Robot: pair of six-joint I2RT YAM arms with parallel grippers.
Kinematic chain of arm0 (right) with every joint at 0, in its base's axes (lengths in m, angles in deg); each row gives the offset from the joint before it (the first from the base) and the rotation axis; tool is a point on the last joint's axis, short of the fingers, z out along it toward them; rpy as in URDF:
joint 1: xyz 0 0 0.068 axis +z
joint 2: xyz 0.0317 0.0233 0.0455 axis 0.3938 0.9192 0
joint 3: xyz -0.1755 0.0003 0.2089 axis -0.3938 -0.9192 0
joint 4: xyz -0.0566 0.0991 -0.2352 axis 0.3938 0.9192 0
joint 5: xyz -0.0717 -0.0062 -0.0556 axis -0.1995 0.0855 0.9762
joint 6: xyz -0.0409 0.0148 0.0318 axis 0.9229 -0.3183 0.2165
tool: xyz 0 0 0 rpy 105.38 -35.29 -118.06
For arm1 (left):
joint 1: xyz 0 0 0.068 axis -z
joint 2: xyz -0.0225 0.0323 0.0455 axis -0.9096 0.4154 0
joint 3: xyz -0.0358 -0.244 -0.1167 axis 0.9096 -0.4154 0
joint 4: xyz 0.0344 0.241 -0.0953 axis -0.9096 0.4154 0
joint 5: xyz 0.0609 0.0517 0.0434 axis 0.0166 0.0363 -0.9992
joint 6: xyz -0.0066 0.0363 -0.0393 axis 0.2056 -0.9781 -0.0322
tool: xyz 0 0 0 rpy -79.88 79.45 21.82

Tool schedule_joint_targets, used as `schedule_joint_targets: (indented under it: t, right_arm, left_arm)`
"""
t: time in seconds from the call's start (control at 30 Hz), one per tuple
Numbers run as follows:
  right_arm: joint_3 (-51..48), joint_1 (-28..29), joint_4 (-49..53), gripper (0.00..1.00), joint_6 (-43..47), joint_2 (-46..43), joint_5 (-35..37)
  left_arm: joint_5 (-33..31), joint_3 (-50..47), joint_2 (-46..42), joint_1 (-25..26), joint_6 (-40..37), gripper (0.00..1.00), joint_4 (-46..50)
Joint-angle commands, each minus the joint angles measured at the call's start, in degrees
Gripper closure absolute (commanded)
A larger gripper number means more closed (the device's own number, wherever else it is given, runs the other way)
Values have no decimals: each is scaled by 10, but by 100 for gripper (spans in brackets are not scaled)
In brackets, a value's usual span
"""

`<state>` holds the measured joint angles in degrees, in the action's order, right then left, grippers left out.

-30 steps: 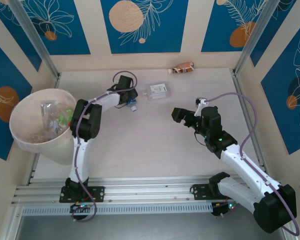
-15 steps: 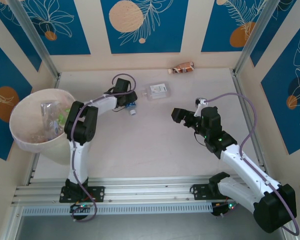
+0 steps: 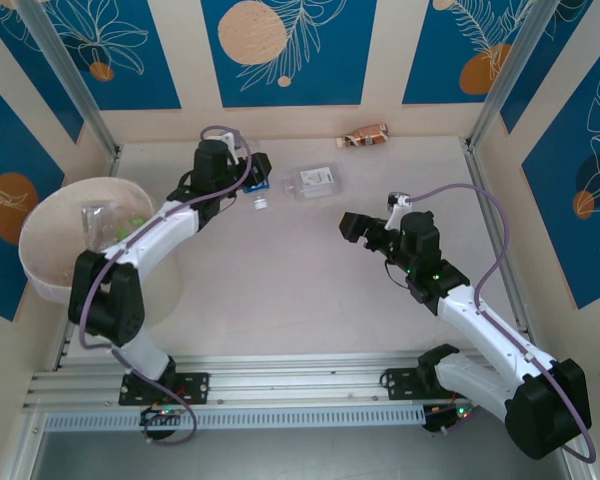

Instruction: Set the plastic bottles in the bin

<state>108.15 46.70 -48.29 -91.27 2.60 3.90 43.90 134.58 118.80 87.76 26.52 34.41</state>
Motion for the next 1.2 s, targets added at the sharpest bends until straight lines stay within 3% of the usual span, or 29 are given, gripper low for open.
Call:
schedule_joint_targets:
  t: [0.0,0.2,0.47,0.63,0.97,1.07,1.17]
  right_arm:
    - [-8,2,-29,0,-5,0,-7]
    - [-8,4,-36,0,-7,4,-6]
    - [-7,6,-45,1,-9,12,-12]
    - [-1,7,-59,0,-9,24,-28]
    - [14,23,-102,1,30,46,-60]
    - [17,32,-117,0,45,59,-47]
    - [27,32,-127,0,50,80,-51]
  left_arm:
    - [60,-21,-45,3,-15,57,-37]
    - [123,-17,-118,1,-23,59,-33]
    - [88,-12,-239,-1,-79,59,43]
    - [16,10,-299,-1,-146,61,142]
    - [-99,97,-338,-2,-221,61,342]
    - [-171,104,-365,-2,-250,61,380]
    - [-287,100,-386,-1,-298,61,416]
